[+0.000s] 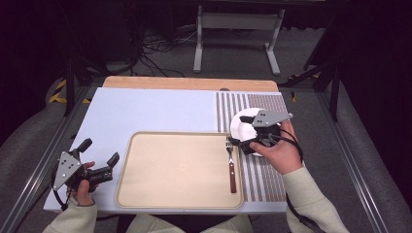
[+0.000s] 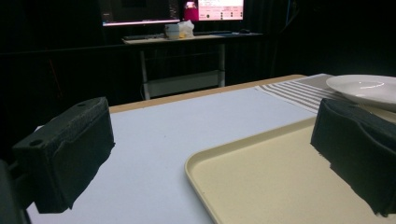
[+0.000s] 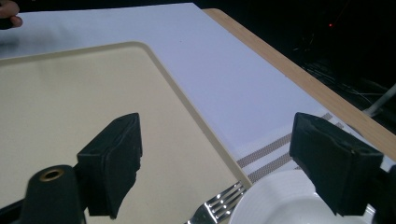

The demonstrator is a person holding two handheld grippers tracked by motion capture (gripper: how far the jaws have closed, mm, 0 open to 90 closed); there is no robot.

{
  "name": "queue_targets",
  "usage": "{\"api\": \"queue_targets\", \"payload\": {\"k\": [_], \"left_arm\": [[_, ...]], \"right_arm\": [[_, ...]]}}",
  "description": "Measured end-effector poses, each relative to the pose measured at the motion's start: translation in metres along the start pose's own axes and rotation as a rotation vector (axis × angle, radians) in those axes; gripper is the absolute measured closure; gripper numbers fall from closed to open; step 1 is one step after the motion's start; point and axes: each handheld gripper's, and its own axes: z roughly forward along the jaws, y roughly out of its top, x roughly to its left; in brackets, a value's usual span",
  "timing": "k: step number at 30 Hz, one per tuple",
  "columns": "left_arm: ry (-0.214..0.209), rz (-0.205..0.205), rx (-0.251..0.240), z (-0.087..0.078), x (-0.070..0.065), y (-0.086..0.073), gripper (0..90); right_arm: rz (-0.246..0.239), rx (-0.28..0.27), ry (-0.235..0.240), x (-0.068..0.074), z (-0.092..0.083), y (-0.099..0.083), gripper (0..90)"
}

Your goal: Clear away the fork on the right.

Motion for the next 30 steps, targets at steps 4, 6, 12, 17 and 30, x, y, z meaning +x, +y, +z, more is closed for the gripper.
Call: {"api": "queue_targets", "payload": {"k": [4,6,12,17,30], "left_arm": [[0.001,0.0,0.0,0.0,0.0,0.0,0.0],[0.002,0.003,-0.002,0.0,0.0,0.0,0.0],[0.005,0.002,-0.001,0.0,0.0,0.0,0.0],[0.007,0.0,0.001,0.0,0.0,0.0,0.0],[0.012,-0.005,-0.003,0.0,0.0,-0.001,0.0]], "right_arm": [[0.035,-0.051,-0.023,0.003,-0.013,-0.014,16.5],[0.056,-0.07,-0.033,0.004,-0.018,-0.02,16.4],[0.11,-0.13,-0.067,0.006,-0.035,-0.044,16.4],[0.139,-0.156,-0.096,0.006,-0.046,-0.06,16.0],[0.22,-0.214,-0.158,0.006,-0.064,-0.105,14.9]]}}
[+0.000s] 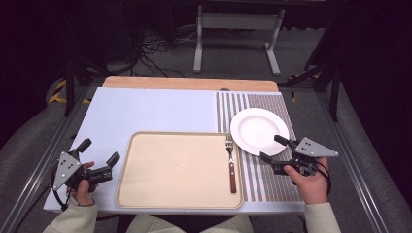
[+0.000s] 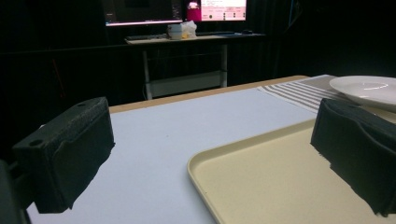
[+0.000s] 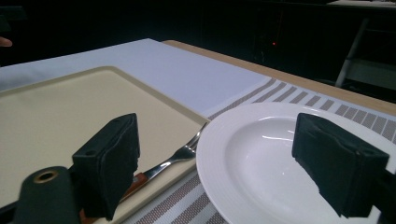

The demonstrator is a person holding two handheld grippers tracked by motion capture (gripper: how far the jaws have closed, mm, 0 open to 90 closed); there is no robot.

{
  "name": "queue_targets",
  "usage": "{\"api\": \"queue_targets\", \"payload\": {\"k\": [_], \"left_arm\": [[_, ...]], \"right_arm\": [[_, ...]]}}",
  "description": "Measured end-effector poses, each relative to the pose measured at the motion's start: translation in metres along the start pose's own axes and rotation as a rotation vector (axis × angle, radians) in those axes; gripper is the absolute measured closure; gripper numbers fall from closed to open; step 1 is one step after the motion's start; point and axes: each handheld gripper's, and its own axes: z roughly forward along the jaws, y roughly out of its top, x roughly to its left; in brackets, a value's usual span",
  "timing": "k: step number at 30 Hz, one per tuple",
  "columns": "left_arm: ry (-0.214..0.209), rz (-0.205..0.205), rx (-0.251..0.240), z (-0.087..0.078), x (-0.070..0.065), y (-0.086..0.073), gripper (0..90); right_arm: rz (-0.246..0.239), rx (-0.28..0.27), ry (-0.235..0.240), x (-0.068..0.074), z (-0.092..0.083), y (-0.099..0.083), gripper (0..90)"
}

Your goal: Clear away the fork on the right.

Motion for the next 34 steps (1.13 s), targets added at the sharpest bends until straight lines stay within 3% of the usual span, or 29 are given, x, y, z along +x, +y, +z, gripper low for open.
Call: {"api": "queue_targets", "payload": {"k": [13,18,20,26,34], "left_arm": [[0.001,-0.003,-0.002,0.0,0.001,-0.001,0.0],[0.0,0.014,0.0,0.0,0.001,0.0,0.0],[-0.004,0.039,0.007,0.0,-0.001,0.0,0.0],[-0.002,0.004,0.003,0.0,0.003,-0.001,0.0],[-0.006,0.001,0.003,0.0,0.004,-0.001,0.0]], "right_arm": [[0.058,0.005,-0.042,-0.006,-0.012,-0.031,13.1],[0.084,0.034,-0.058,-0.005,-0.01,-0.045,12.6],[0.092,0.035,-0.064,-0.004,-0.009,-0.047,12.5],[0.105,0.042,-0.074,-0.005,-0.01,-0.048,12.3],[0.099,0.027,-0.073,-0.005,-0.011,-0.046,12.1]]}}
